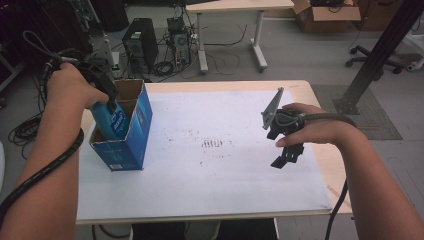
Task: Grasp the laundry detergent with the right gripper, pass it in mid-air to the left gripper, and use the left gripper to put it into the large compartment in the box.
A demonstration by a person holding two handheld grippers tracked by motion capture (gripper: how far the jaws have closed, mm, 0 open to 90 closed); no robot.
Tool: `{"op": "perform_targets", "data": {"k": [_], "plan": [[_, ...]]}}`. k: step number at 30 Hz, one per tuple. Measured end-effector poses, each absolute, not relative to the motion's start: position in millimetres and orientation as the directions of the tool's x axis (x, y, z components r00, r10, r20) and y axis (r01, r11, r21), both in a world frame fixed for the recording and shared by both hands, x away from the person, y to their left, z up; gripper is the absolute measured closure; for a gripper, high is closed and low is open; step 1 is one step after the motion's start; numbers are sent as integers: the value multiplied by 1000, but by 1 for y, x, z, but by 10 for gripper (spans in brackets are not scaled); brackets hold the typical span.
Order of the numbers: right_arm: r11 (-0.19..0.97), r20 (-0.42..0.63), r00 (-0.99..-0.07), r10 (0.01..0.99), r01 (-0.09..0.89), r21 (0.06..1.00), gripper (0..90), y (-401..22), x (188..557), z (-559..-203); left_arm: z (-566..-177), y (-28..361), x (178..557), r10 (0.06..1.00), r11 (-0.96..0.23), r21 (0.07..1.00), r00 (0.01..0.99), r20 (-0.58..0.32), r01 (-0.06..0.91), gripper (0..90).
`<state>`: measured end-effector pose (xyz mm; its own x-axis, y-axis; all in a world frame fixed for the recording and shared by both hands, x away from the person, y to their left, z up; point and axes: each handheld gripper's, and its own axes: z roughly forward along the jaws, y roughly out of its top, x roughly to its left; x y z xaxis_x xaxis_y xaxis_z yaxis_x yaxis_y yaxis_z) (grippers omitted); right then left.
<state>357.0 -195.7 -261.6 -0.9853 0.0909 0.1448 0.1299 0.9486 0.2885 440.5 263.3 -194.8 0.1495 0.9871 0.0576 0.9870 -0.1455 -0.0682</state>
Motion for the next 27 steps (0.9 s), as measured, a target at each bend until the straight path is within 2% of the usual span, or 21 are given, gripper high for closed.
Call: {"op": "perform_targets", "data": {"k": [27], "plan": [[946,159,-984,83,128,298,34,-194,360,-268,-249,255,446,983,-146,-67,153,100,987,385]]}}
